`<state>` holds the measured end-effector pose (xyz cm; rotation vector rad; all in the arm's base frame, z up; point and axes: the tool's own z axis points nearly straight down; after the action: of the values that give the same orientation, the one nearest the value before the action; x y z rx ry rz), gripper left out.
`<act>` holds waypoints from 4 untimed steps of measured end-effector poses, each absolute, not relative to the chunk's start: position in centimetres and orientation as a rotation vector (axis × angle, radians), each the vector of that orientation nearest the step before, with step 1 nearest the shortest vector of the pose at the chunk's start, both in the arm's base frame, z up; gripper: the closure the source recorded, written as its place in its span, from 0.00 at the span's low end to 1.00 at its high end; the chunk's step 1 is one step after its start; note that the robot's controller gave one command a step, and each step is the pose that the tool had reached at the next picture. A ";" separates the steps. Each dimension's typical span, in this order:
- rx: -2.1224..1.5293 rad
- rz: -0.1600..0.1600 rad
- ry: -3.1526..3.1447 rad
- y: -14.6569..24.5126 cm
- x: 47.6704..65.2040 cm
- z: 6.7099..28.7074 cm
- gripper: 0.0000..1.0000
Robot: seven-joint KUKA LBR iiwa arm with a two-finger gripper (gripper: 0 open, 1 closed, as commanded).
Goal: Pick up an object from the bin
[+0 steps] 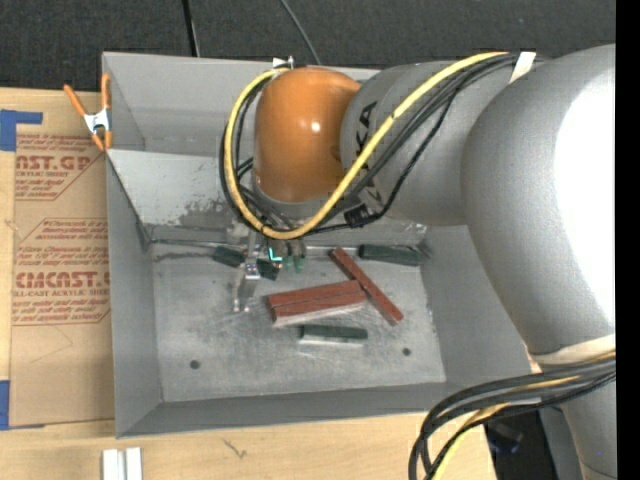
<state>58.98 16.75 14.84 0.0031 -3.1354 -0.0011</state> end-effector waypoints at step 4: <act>-0.189 -0.005 -3.147 11.8 58.4 27.9 1.00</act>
Offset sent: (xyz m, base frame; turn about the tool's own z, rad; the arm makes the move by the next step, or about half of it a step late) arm 0.0016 -0.0321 -0.0782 0.0733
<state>58.37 11.75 27.90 -0.1886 -3.1470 -0.0053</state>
